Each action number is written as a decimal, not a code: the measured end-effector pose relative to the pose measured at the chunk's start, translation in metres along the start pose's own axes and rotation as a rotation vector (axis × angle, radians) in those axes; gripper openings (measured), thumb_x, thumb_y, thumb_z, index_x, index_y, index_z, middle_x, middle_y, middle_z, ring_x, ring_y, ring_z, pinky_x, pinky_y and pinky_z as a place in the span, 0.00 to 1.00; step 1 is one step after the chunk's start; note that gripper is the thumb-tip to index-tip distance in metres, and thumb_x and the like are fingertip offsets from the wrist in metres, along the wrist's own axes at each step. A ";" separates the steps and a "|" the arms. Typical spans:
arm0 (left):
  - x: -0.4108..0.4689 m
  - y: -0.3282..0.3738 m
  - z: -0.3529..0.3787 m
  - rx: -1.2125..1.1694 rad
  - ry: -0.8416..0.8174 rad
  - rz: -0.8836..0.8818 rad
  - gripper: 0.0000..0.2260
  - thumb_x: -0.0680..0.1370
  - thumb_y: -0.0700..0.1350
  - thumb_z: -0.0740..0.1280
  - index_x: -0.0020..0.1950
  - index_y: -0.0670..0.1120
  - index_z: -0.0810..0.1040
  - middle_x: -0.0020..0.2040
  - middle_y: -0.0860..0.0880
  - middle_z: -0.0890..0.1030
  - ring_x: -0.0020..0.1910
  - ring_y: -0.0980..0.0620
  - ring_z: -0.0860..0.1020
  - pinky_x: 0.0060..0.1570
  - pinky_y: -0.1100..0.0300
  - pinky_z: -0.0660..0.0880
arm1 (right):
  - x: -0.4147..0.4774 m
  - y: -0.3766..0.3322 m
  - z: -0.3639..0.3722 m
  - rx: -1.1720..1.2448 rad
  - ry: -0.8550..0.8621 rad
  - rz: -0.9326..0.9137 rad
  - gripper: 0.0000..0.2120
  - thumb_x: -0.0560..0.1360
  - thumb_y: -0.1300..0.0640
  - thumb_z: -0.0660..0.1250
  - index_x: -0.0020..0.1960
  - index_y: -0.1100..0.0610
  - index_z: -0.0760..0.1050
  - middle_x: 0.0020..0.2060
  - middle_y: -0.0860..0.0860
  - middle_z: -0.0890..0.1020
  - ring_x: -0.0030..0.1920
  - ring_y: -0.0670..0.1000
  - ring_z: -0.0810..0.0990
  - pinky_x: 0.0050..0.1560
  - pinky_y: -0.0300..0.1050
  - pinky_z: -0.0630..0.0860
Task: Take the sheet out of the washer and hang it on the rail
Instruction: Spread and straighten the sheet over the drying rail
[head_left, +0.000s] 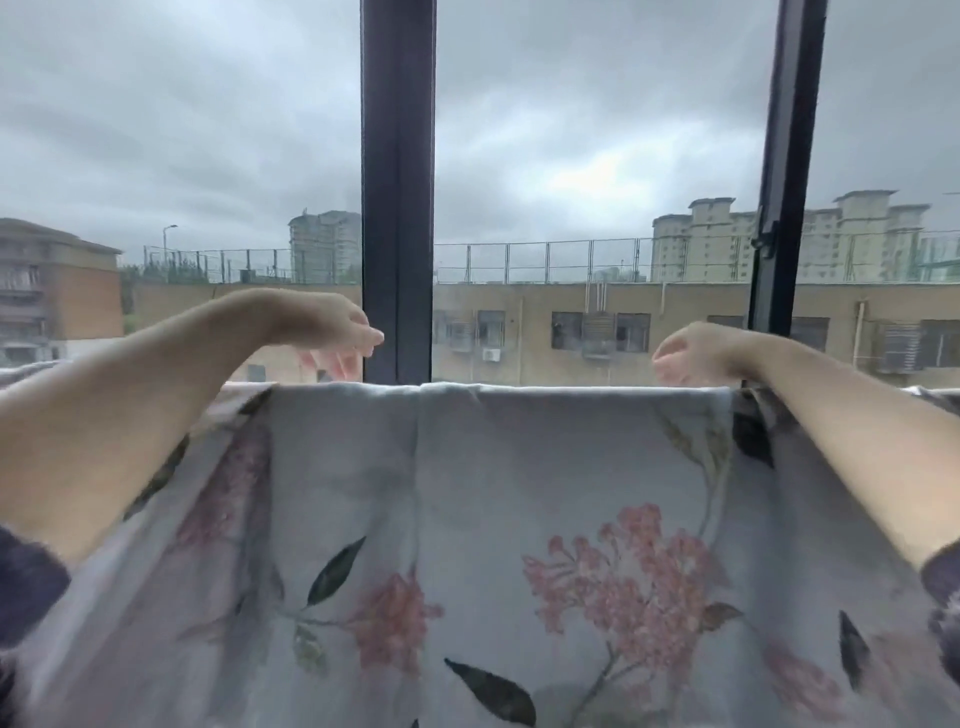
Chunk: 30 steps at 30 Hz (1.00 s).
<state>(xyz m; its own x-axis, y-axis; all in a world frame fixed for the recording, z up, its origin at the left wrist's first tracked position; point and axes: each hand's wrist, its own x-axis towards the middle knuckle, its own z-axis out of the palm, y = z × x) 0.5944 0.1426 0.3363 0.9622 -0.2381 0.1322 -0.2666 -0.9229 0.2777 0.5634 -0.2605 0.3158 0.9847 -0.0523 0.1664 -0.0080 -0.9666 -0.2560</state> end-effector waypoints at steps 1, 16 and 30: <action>-0.008 0.001 0.003 -0.086 0.050 0.073 0.13 0.82 0.51 0.57 0.50 0.44 0.77 0.43 0.47 0.84 0.44 0.50 0.83 0.47 0.52 0.78 | -0.005 -0.003 0.000 0.133 0.107 -0.073 0.10 0.79 0.50 0.62 0.51 0.53 0.79 0.47 0.46 0.83 0.48 0.47 0.81 0.54 0.45 0.76; -0.141 -0.005 0.130 0.166 1.014 0.232 0.11 0.73 0.51 0.69 0.49 0.45 0.74 0.47 0.47 0.78 0.46 0.45 0.78 0.45 0.50 0.74 | -0.144 -0.063 0.112 -0.051 0.772 -0.438 0.17 0.75 0.42 0.64 0.54 0.54 0.76 0.50 0.48 0.79 0.50 0.51 0.79 0.48 0.46 0.74; -0.144 0.003 0.212 -0.696 0.359 -0.132 0.17 0.81 0.47 0.60 0.34 0.40 0.74 0.27 0.45 0.76 0.27 0.48 0.76 0.33 0.52 0.78 | -0.180 -0.095 0.220 0.684 -0.122 0.000 0.47 0.68 0.38 0.72 0.76 0.55 0.52 0.65 0.45 0.71 0.54 0.49 0.76 0.46 0.37 0.77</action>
<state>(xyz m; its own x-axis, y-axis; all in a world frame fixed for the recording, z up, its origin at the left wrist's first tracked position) 0.4672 0.1102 0.1163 0.9430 0.0813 0.3227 -0.2395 -0.5075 0.8277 0.4248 -0.1036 0.1009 0.9976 0.0149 0.0679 0.0636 -0.5895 -0.8053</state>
